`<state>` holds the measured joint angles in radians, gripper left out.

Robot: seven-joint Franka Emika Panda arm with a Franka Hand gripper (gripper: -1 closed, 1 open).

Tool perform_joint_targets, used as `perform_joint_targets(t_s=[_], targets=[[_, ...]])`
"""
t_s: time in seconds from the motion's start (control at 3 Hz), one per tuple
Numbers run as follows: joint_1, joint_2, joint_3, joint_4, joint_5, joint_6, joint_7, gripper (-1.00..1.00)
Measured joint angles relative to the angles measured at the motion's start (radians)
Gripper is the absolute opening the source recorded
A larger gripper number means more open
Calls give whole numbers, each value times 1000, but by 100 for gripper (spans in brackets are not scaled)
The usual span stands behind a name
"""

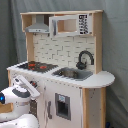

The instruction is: Play with the kitchen

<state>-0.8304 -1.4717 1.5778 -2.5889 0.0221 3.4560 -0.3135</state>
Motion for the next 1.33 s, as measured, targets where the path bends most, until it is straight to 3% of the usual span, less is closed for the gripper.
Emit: perform_joint_targets(t_s=[1.33], targets=[[2, 0, 1, -3, 0, -6, -440, -100]])
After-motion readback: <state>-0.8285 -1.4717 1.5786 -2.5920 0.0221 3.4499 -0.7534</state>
